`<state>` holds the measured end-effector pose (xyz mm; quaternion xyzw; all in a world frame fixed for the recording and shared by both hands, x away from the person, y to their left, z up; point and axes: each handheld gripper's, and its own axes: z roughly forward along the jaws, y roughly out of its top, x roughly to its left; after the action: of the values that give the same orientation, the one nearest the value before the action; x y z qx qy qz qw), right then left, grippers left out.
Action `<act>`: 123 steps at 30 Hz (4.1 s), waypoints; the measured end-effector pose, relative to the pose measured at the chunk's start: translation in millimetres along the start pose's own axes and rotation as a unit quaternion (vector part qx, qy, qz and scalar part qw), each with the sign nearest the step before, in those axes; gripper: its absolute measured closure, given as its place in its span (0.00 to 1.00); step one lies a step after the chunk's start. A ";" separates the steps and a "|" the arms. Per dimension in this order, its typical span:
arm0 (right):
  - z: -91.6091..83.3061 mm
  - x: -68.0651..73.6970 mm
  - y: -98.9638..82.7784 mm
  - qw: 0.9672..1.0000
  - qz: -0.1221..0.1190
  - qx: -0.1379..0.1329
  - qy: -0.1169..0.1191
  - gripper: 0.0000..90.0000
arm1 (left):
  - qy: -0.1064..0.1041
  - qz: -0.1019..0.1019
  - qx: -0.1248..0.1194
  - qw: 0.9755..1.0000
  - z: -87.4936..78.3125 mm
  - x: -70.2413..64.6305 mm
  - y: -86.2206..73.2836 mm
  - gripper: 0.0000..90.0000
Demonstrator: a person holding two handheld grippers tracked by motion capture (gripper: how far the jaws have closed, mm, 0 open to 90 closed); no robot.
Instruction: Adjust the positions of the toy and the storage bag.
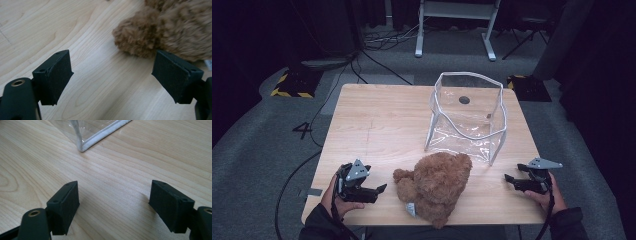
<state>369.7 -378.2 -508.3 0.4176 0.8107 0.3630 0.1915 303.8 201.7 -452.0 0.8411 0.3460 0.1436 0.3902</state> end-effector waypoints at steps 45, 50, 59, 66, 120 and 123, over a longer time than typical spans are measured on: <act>-0.1 0.1 -0.1 1.000 0.001 0.000 -0.001 0.27 | -0.077 0.067 -0.032 0.994 7.4 -87.9 60.2 0.18; -0.1 0.1 -0.1 1.000 0.001 0.000 -0.001 0.27 | -0.086 0.059 -0.026 0.994 18.0 -93.1 64.6 0.18; 0.6 0.4 0.6 1.000 0.002 0.001 -0.003 0.26 | -0.116 0.065 -0.032 0.991 32.2 -105.1 77.7 0.18; 0.6 0.3 0.5 1.000 0.002 0.001 -0.003 0.26 | -0.141 0.032 -0.027 0.989 64.7 -111.9 75.9 0.10; -45.6 6.2 50.5 0.991 -0.037 -0.110 0.069 0.44 | 0.042 -0.109 -0.115 0.986 37.0 31.9 26.0 0.55; -58.6 15.1 74.4 0.987 -0.065 -0.127 0.074 0.44 | 0.037 -0.113 -0.114 0.986 39.6 35.1 28.6 0.55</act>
<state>365.0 -362.2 -413.9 0.3081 0.7955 0.4793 0.2061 362.8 190.9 -457.3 0.7409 0.4344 0.1681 0.4839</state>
